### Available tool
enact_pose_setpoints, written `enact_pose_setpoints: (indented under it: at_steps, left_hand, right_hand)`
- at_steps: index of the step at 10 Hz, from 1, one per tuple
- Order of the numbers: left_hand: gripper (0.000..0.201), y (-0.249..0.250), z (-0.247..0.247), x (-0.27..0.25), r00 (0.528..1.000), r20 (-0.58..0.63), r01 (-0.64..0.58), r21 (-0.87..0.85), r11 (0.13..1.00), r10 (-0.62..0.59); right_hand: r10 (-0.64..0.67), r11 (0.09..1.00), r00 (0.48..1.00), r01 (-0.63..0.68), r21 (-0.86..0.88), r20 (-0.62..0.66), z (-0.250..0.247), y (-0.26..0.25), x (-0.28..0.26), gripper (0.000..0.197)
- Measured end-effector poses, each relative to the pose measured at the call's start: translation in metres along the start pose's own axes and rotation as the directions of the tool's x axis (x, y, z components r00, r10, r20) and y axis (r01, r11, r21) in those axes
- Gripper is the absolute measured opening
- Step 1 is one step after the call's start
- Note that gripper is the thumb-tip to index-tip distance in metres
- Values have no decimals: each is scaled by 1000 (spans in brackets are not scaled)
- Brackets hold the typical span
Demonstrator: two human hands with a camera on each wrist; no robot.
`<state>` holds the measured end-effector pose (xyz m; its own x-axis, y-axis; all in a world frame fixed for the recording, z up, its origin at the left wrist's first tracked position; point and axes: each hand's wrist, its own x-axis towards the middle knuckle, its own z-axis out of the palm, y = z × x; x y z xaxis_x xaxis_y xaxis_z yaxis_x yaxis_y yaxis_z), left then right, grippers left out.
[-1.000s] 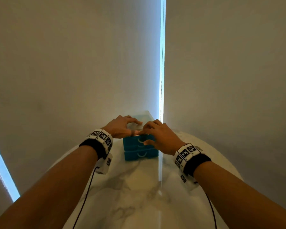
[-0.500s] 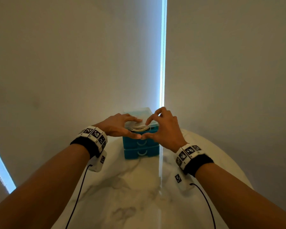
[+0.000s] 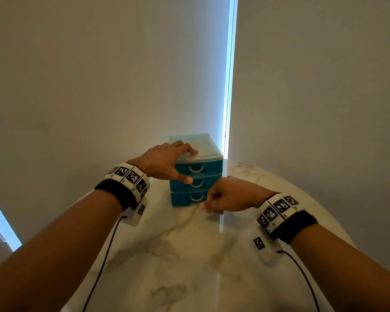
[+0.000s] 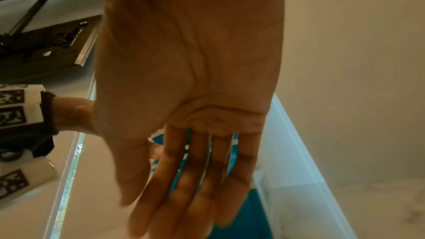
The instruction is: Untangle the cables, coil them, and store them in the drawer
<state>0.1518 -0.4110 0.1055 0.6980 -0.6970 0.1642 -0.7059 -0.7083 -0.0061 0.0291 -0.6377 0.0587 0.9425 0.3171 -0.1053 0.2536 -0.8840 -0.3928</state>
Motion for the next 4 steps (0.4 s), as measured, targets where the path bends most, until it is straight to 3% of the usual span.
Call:
enact_pose_setpoints:
  at_steps: [1, 2, 3, 4]
  left_hand:
    - [94, -8, 3, 3, 999, -38, -20, 38, 999, 22]
    - [95, -12, 9, 13, 997, -75, 1, 66, 998, 4]
    - [97, -9, 19, 24, 991, -124, 53, 96, 994, -41]
    - [110, -11, 39, 24, 977, -187, 127, 149, 981, -98]
  right_hand:
    - [46, 995, 923, -75, 62, 381, 1, -14, 27, 38]
    - [130, 983, 973, -152, 105, 190, 5, -8, 64, 33]
    - [126, 992, 991, -126, 3, 36, 14, 2, 76, 29]
    - [75, 997, 994, -72, -40, 85, 18, -8, 56, 35]
